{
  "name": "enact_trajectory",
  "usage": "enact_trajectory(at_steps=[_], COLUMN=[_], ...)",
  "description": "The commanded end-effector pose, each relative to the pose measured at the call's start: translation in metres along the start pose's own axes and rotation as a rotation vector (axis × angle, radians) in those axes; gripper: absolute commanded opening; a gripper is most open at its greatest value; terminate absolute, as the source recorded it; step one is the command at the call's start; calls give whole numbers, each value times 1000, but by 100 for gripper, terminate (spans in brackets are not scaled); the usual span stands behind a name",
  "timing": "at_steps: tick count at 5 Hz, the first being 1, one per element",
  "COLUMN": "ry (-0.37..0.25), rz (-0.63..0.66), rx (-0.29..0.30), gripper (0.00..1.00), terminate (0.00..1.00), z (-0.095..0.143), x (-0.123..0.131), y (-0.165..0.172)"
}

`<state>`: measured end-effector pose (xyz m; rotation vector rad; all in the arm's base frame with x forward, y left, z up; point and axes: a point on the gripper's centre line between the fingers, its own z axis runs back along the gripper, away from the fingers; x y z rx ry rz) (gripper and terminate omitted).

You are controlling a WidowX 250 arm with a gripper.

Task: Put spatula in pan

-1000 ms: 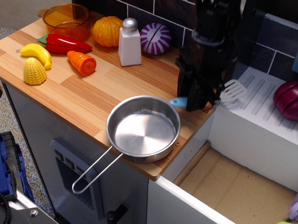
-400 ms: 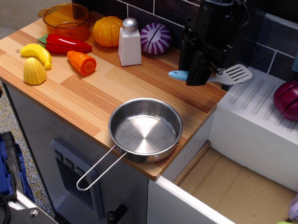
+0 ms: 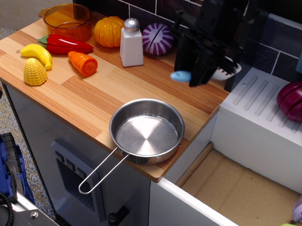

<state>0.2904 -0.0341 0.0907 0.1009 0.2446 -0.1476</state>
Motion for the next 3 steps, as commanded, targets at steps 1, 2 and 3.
enact_trajectory(at_steps=[1,2,3], ry=[-27,15,43], rz=[141,205,282], rx=[16,40,38], gripper=[0,0,0], terminate=[0,0,100], z=[17,10,6], x=[-22,-40,-55], y=[2,6,9])
